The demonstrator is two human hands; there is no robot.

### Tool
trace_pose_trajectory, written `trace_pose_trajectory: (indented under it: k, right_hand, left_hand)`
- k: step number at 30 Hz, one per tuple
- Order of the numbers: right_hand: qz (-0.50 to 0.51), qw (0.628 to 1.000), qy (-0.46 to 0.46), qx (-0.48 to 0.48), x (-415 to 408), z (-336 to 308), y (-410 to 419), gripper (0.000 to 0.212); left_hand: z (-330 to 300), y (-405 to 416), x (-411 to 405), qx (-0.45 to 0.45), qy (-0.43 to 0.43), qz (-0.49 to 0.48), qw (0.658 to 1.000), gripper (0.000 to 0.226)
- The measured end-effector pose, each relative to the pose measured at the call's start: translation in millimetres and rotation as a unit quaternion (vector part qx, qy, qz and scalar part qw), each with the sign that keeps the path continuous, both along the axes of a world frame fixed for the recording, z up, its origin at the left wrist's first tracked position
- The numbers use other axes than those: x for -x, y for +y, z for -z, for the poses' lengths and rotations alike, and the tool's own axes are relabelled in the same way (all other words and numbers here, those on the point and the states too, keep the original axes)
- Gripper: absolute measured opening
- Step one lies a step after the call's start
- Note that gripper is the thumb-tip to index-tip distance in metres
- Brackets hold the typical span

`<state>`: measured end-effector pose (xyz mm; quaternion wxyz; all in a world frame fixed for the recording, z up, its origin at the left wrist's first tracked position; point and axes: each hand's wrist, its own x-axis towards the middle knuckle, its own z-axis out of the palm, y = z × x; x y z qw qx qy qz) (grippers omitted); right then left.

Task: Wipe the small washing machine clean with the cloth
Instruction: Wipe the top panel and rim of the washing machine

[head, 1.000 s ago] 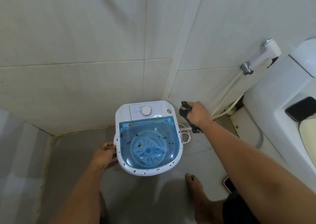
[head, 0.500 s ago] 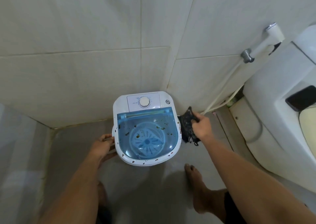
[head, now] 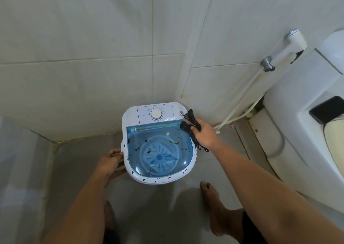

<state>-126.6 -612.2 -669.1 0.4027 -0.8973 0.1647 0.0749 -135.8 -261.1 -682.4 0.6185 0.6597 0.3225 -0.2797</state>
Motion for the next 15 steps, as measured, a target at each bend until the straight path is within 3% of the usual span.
trace_pose_trajectory:
  k: [2,4,8,10,15]
  right_hand:
    - [0.014,0.999,0.005,-0.031,-1,-7,-6,0.035]
    - [0.093,0.991,-0.012,-0.094,-4,-19,-15,0.027]
    - [0.263,0.91,-0.022,-0.321,-8,-36,-35,0.021]
    - [0.273,0.874,0.009,-0.402,-9,-42,-37,0.025]
    - [0.245,0.848,0.057,-0.467,-19,-50,-29,0.027]
  left_hand:
    - [1,-1,0,-0.003,0.001,0.001,1.0,0.018]
    - [0,-2,0,-0.003,0.0,-0.002,1.0,0.02]
    - [-1,-3,0,0.001,0.001,-0.003,1.0,0.021]
    - [-2,-4,1,0.003,-0.001,-0.003,1.0,0.021]
    - [-3,-4,1,0.0,-0.006,0.0,1.0,0.019]
